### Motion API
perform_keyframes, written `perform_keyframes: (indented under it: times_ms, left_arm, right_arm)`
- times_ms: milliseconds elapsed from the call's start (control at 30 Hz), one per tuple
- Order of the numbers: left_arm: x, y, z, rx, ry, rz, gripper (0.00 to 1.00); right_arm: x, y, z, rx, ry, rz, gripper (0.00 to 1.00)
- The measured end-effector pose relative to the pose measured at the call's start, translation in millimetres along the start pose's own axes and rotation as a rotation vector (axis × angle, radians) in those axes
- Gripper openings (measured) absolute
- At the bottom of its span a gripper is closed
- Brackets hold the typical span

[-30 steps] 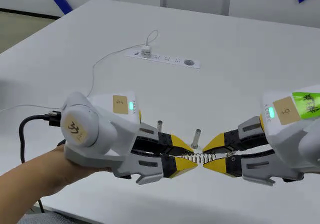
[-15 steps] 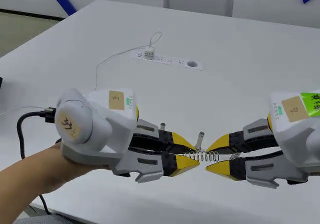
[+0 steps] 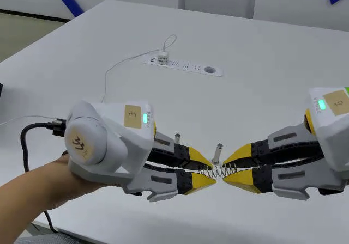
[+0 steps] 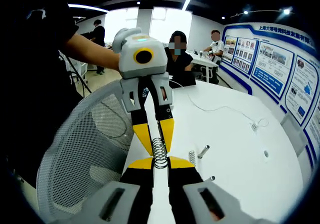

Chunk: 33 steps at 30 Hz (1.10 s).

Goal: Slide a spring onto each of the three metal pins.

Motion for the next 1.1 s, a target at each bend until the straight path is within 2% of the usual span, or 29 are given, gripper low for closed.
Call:
perform_keyframes:
  times_ms: [67, 167, 500, 800, 1033, 1100]
  left_arm:
    - [0.7, 0.1, -0.2, 0.003, -0.003, -0.005, 0.1]
    - [1.8, -0.2, -0.2, 0.003, -0.007, -0.008, 0.1]
    - [6.0, -3.3, 0.8, -0.007, -0.027, 0.005, 0.1]
    - [8.1, -7.1, -0.8, -0.03, -0.035, 0.064, 0.1]
    - [11.4, -5.9, 1.0, -0.029, -0.049, 0.074, 0.1]
    - [14.7, -6.3, 2.6, -0.04, -0.064, 0.113, 0.11]
  right_arm:
    - [1.3, -3.3, -0.1, -0.018, -0.003, -0.003, 0.1]
    - [2.8, -13.3, -0.4, -0.08, -0.008, -0.025, 0.1]
    - [-1.2, -27.2, -2.2, -0.152, 0.005, -0.049, 0.1]
    - [-6.5, -36.3, -2.4, -0.203, 0.02, -0.105, 0.1]
    - [-9.2, -37.9, -4.1, -0.191, 0.029, -0.111, 0.1]
    - [-11.7, -39.0, -3.8, -0.194, 0.04, -0.12, 0.1]
Point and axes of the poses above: the centre of the closed fingertips' face, and the gripper's own axes: z roughly backward along the fingers, x roughly to its left, y roughly out of its underside, the point moved 3 cm from there along z, roughly backward along the fingers, and after that the axes turned 10 degrees about -y, right-handed, at the moved point
